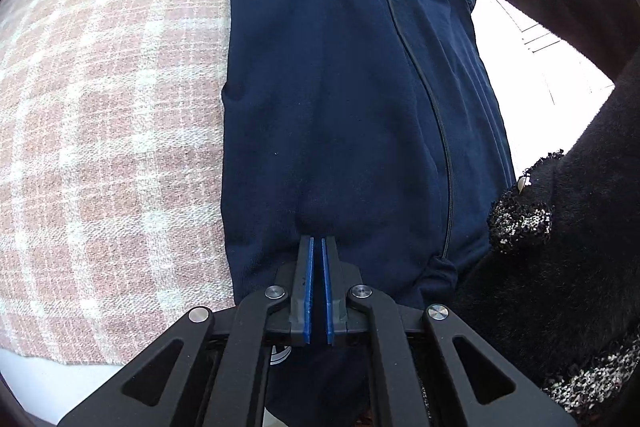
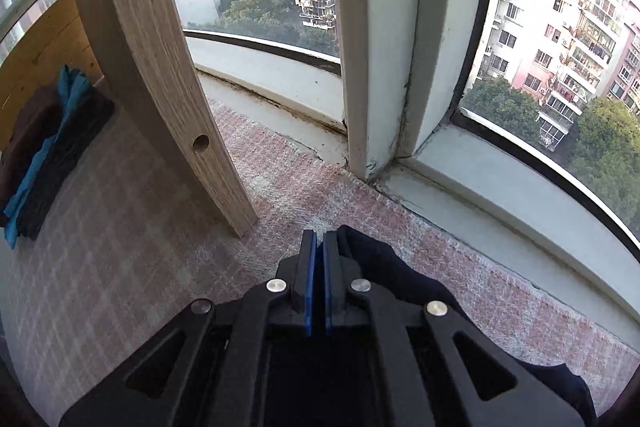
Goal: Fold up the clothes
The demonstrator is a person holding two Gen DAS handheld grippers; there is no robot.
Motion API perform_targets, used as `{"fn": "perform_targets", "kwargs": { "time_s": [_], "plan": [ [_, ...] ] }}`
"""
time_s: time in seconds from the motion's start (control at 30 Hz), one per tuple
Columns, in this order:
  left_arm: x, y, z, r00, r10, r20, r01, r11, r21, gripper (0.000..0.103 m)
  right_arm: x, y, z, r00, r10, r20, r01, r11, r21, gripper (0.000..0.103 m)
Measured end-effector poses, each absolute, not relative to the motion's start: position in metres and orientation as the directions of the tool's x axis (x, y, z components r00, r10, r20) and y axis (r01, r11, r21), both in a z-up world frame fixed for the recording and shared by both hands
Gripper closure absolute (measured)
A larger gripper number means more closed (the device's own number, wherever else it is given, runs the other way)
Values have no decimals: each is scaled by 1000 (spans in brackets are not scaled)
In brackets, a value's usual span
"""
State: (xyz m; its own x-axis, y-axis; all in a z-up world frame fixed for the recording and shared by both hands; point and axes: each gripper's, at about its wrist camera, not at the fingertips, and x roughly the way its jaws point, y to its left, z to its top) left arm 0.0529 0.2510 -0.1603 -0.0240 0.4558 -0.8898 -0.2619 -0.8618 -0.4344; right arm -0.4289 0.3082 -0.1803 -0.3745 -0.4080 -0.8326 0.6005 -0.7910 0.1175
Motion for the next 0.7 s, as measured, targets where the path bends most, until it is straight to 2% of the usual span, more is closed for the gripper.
{"fn": "perform_targets", "kwargs": {
  "time_s": [0.1, 0.2, 0.37, 0.47, 0.57, 0.63, 0.7],
  "plan": [
    [52, 260, -158, -47, 432, -900, -297, -867, -401, 100, -397, 329, -143, -388, -462, -798, 622, -770, 142, 100],
    [51, 271, -151, -78, 417, -905, -338, -866, -370, 98, -340, 354, -130, -307, -470, -828, 670, -724, 162, 97],
    [58, 308, -131, -112, 495, -862, -451, -798, -399, 97, -267, 361, -180, -228, -348, -909, 702, -706, 94, 97],
    [90, 305, -125, -86, 535, -840, -519, -744, -421, 93, -262, 373, -185, -260, -335, -906, 660, -746, 87, 97],
    [115, 321, -145, -24, 496, -868, -575, -717, -393, 91, -242, 413, -141, -310, -433, -847, 588, -787, 187, 96],
    [127, 327, -149, -20, 481, -877, -613, -699, -369, 88, -215, 454, -101, -392, -447, -804, 541, -819, 191, 91],
    [134, 330, -145, -28, 479, -877, -628, -691, -357, 88, -184, 504, -63, -470, -440, -765, 474, -857, 202, 80]
  ]
}}
